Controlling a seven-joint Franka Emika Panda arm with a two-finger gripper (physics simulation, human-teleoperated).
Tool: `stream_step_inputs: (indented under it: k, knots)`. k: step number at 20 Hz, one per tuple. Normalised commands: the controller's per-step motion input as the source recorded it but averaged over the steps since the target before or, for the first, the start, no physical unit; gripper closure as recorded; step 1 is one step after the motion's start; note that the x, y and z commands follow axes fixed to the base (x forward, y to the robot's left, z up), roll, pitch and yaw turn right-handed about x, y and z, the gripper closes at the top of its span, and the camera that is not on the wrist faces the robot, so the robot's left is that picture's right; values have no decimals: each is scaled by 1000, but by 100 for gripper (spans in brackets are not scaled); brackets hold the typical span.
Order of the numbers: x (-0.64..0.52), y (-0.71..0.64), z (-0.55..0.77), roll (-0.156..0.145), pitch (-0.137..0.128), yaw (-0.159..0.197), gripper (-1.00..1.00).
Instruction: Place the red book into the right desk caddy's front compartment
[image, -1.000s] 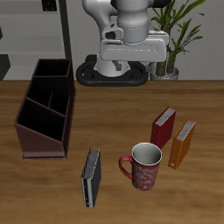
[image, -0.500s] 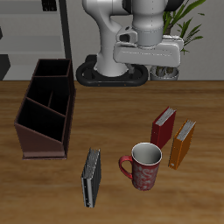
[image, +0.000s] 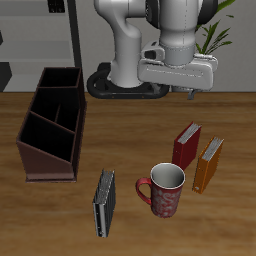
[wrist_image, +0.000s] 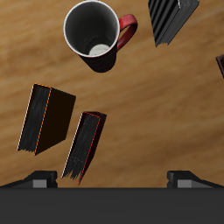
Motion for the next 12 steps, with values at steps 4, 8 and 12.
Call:
stream_step_inputs:
  k: [4,8,12]
  knots:
    - [164,38,-170,15,21,-33,-100]
    - [169,-38,-207,-11,35,-58,-100]
    - [41,74,-195,15,11,-13,-100]
